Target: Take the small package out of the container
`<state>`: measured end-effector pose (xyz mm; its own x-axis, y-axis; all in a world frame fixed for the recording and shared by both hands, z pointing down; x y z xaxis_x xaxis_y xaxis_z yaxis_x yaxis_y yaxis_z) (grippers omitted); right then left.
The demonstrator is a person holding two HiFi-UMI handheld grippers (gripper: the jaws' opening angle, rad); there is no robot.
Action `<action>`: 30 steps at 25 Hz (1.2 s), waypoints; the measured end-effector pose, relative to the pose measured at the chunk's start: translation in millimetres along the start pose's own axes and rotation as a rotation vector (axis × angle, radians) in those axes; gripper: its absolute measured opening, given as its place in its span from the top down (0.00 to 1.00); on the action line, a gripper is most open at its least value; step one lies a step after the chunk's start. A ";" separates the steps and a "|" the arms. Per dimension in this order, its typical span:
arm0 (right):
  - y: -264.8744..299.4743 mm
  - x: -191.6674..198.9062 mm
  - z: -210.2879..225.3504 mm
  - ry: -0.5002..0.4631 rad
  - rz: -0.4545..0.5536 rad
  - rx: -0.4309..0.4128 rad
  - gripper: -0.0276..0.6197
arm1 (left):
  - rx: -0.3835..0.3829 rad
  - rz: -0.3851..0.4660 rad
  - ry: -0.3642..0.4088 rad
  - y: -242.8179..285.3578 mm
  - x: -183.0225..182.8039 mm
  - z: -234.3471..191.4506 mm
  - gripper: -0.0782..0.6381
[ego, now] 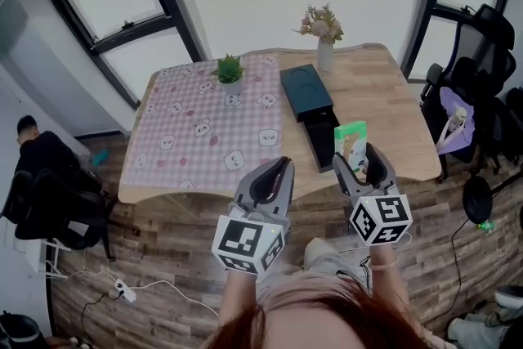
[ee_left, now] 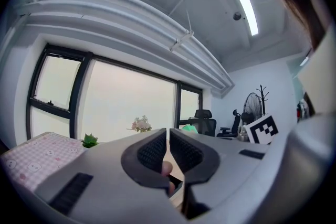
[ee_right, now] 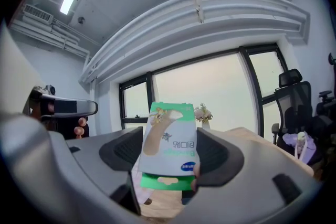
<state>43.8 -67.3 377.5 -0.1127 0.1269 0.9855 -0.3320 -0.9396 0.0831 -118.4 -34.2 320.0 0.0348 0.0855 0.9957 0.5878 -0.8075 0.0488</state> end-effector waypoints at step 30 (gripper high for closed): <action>-77.0 -56.6 53.6 -0.001 0.091 -0.154 0.47 | -0.097 -0.014 0.010 34.9 -14.0 100.3 0.86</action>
<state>125.9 -19.2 323.2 -0.1483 0.0430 0.9880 -0.4596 -0.8876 -0.0304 -17.3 -5.1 299.9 0.0188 0.0919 0.9956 0.5070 -0.8591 0.0697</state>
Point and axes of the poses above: the fingertips, and each gripper's own axes: y forward along the fingers, z to its right, x out of its underside, the point moved 3 cm from there along -y, backward along the fingers
